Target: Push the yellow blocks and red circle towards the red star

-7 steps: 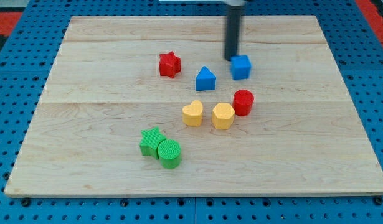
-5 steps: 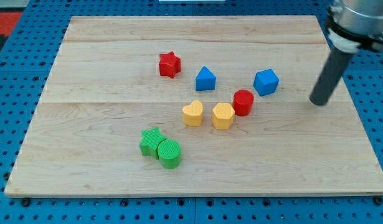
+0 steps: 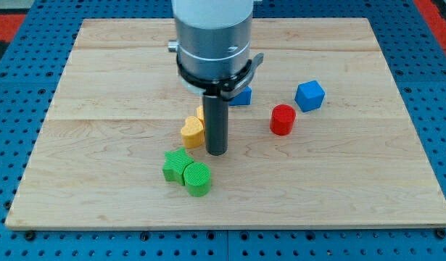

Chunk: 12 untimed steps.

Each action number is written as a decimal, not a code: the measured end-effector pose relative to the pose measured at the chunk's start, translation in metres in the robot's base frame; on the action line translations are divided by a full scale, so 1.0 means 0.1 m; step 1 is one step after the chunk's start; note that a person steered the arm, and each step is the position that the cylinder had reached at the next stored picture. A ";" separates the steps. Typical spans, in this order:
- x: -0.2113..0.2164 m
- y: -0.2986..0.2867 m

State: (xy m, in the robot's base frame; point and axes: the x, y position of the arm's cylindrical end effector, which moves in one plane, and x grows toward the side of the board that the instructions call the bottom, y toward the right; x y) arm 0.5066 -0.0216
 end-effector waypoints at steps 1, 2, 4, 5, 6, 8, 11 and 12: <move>-0.13 -0.52; -0.36 -0.73; -0.55 -0.13; -0.29 0.05; -0.28 1.01; -0.88 1.28; -0.64 1.81; -0.41 1.01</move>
State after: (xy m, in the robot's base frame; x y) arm 0.4658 0.0797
